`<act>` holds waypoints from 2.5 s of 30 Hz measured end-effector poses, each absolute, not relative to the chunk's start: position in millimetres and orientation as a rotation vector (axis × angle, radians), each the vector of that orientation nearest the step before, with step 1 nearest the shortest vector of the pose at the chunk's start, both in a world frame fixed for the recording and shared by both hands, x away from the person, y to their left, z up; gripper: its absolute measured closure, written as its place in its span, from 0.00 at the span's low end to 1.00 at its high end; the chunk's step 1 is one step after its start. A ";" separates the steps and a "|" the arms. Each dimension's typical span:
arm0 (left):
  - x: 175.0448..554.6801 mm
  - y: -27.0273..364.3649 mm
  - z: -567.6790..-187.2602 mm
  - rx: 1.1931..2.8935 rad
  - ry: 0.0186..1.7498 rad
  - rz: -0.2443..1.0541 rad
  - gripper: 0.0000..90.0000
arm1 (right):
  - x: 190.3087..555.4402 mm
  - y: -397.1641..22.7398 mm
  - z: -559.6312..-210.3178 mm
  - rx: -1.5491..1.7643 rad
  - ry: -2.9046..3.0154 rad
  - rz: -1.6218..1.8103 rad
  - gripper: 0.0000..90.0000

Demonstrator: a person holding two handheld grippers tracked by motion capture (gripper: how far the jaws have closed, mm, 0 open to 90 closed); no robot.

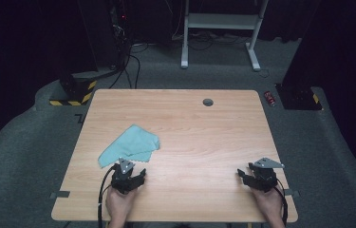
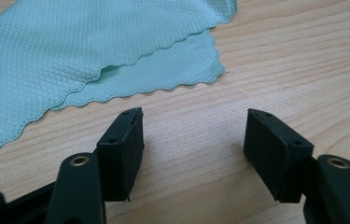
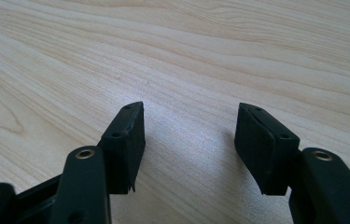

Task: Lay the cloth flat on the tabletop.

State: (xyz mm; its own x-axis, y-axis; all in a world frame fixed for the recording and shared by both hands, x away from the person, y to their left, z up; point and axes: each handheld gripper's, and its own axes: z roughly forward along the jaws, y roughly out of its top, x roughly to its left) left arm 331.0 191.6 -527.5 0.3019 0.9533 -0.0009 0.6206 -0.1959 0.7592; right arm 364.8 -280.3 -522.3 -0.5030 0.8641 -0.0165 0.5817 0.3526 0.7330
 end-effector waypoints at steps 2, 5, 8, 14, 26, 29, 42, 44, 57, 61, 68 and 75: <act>330.9 191.5 -527.5 1.910 1.399 0.642 0.42 | 365.0 -280.4 -522.3 1.262 2.219 0.956 0.48; 331.1 191.2 -527.5 1.917 1.393 0.635 0.40 | 364.9 -280.3 -522.3 1.266 2.218 0.955 0.48; 331.3 190.6 -527.6 1.923 1.387 0.629 0.38 | 365.0 -280.3 -522.2 1.266 2.218 0.955 0.48; 331.5 190.0 -527.5 1.918 1.395 0.628 0.37 | 365.0 -280.3 -522.2 1.264 2.219 0.955 0.47; 337.0 187.9 -523.5 1.892 1.405 0.596 0.43 | 365.2 -280.3 -522.2 1.256 2.225 0.955 0.46; 342.2 186.5 -521.5 1.893 1.409 0.587 0.44 | 365.2 -280.4 -522.2 1.255 2.227 0.955 0.46; 366.2 181.0 -514.2 1.902 1.413 0.622 0.49 | 365.2 -280.4 -522.2 1.255 2.227 0.955 0.46; 371.3 183.3 -511.9 1.909 1.418 0.635 0.49 | 365.2 -280.3 -522.2 1.255 2.227 0.955 0.46; 409.5 197.5 -510.3 1.938 1.483 0.645 0.43 | 365.5 -280.5 -522.2 1.249 2.227 0.955 0.46; 414.3 201.0 -515.7 1.947 1.522 0.643 0.42 | 365.5 -280.5 -522.2 1.249 2.227 0.955 0.46; 416.5 206.1 -517.9 1.933 1.526 0.652 0.54 | 365.5 -280.5 -522.2 1.249 2.227 0.955 0.46; 416.9 209.5 -517.8 1.956 1.499 0.687 0.86 | 365.5 -280.5 -522.3 1.248 2.227 0.955 0.46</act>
State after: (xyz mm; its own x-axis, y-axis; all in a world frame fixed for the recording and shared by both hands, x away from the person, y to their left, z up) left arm 416.9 209.5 -517.8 0.2373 0.9699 0.0542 0.6740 -0.2046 0.7098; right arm 365.5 -280.5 -522.3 -0.5134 0.8579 -0.0226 0.5750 0.3634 0.7330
